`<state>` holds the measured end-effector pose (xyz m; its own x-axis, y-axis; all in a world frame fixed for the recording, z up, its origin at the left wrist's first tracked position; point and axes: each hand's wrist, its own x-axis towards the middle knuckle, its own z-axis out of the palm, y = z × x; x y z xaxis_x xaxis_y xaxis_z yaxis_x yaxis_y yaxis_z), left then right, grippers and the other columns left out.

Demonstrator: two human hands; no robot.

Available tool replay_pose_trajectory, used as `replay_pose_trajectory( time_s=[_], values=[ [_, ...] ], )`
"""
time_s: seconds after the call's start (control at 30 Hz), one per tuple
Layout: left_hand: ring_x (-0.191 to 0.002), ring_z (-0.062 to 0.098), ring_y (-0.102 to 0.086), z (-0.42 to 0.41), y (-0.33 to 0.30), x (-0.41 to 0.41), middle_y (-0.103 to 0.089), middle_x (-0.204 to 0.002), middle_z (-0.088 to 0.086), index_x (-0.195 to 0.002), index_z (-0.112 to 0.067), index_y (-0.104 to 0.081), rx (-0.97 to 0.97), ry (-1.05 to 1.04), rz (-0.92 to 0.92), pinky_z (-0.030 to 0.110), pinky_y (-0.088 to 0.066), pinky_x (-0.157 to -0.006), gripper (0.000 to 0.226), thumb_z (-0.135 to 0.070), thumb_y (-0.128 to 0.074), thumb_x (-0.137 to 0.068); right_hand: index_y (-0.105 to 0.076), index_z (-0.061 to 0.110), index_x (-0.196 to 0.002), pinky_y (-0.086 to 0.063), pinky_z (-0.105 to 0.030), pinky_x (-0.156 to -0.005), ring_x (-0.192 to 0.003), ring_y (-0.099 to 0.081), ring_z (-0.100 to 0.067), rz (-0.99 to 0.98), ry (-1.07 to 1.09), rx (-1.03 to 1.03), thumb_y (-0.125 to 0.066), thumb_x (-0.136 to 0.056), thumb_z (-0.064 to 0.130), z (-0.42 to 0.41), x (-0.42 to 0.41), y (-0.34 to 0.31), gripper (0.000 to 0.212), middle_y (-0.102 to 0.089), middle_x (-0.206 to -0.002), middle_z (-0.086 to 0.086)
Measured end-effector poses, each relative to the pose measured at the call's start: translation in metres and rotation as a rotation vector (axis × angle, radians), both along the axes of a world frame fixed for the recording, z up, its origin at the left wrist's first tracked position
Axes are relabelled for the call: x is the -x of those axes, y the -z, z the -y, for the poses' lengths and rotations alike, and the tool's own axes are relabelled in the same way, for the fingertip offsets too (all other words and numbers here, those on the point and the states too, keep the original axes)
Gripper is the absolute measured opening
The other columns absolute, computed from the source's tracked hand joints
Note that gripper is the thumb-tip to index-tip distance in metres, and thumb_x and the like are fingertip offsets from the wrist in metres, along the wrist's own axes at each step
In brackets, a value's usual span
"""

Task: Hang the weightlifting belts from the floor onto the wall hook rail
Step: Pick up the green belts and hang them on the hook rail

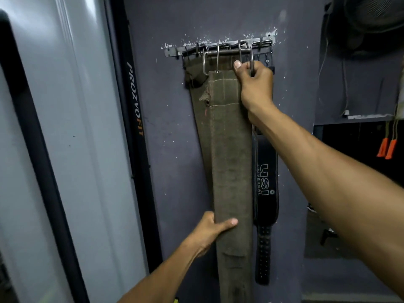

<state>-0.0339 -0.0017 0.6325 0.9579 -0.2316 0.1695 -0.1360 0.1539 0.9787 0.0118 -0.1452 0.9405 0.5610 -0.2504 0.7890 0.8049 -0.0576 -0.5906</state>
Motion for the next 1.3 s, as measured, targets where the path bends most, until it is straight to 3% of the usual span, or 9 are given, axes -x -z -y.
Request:
replay_pose_trajectory(
  time_s=[0.2,0.4,0.5,0.57,0.7,0.8,0.87,1.0,1.3],
  values=[
    [-0.099,0.019,-0.078,0.002,0.007,-0.003,-0.079,-0.113,0.014,-0.106,-0.009,-0.079,-0.064,0.019,-0.004,0.027,-0.061,-0.084,0.019,-0.014,-0.079,-0.088,-0.055,0.023,-0.077,-0.049,-0.033,-0.074,-0.077,-0.058,-0.015,-0.014,0.031,0.035,-0.068,-0.098,0.033,0.011,-0.001,0.0,0.026,-0.063,-0.079,-0.001],
    [-0.127,0.032,-0.064,0.019,-0.131,-0.015,-0.067,-0.135,0.024,-0.134,0.002,-0.061,0.284,0.001,0.187,0.048,-0.051,-0.11,0.051,-0.03,-0.063,-0.095,-0.063,0.015,-0.096,-0.057,-0.052,-0.091,-0.09,-0.069,-0.024,-0.092,0.052,0.145,-0.069,-0.098,0.031,0.017,-0.01,0.051,0.017,-0.074,-0.094,-0.006],
    [-0.123,0.04,-0.065,0.027,-0.193,-0.021,-0.068,-0.131,0.028,-0.131,0.002,-0.065,0.334,-0.121,0.25,0.056,-0.051,-0.108,0.048,-0.037,-0.054,-0.104,-0.065,0.012,-0.107,-0.059,-0.053,-0.089,-0.095,-0.075,-0.027,-0.126,0.007,0.196,-0.068,-0.098,0.032,0.012,-0.009,0.079,0.021,-0.077,-0.099,-0.009],
    [-0.108,0.042,-0.069,0.031,-0.206,-0.024,-0.07,-0.122,0.032,-0.123,0.009,-0.066,0.272,-0.263,0.259,0.062,-0.051,-0.105,0.046,-0.032,-0.055,-0.105,-0.066,0.016,-0.11,-0.062,-0.047,-0.084,-0.091,-0.076,-0.019,-0.114,0.0,0.182,-0.068,-0.098,0.034,0.011,-0.004,0.09,0.021,-0.078,-0.096,-0.001],
    [-0.104,0.043,-0.066,0.031,-0.2,-0.022,-0.063,-0.124,0.043,-0.125,0.018,-0.059,0.259,-0.295,0.307,0.063,-0.05,-0.103,0.05,-0.027,-0.057,-0.105,-0.053,0.038,-0.128,-0.055,-0.01,-0.073,-0.094,-0.069,0.014,-0.095,-0.127,0.084,-0.065,-0.099,0.046,0.021,0.014,0.128,0.033,-0.071,-0.103,0.036],
    [-0.104,0.041,-0.064,0.032,-0.21,-0.021,-0.065,-0.118,0.04,-0.12,0.015,-0.059,0.311,-0.322,0.338,0.064,-0.049,-0.104,0.042,-0.023,-0.057,-0.104,-0.07,0.026,-0.119,-0.063,-0.036,-0.09,-0.104,-0.075,-0.005,-0.222,-0.224,0.149,-0.067,-0.099,0.039,0.02,0.019,0.173,0.024,-0.079,-0.11,0.01],
    [-0.101,0.036,-0.061,0.035,-0.218,-0.018,-0.064,-0.109,0.028,-0.112,-0.002,-0.058,0.3,-0.347,0.368,0.065,-0.047,-0.105,0.02,-0.02,-0.058,-0.104,-0.08,0.015,-0.102,-0.063,-0.047,-0.089,-0.099,-0.078,-0.018,-0.252,-0.261,0.14,-0.067,-0.101,0.032,0.018,0.017,0.182,0.021,-0.083,-0.101,-0.003],
    [-0.102,0.033,-0.054,0.035,-0.225,-0.019,-0.057,-0.108,0.021,-0.098,-0.017,-0.057,0.289,-0.353,0.437,0.068,-0.041,-0.109,0.006,-0.018,-0.059,-0.103,-0.079,0.018,-0.099,-0.06,-0.022,-0.073,-0.092,-0.078,-0.009,-0.264,-0.409,0.105,-0.067,-0.1,0.028,0.027,0.017,0.192,0.015,-0.083,-0.096,0.005],
    [-0.101,0.029,-0.052,0.03,-0.246,-0.018,-0.057,-0.105,0.016,-0.096,-0.016,-0.057,0.271,-0.432,0.506,0.062,-0.042,-0.111,0.008,-0.013,-0.057,-0.104,-0.077,0.014,-0.105,-0.062,-0.026,-0.076,-0.093,-0.079,-0.018,-0.437,-0.502,0.059,-0.08,-0.089,0.018,0.023,0.027,0.27,0.017,-0.083,-0.099,0.0]
  ],
)
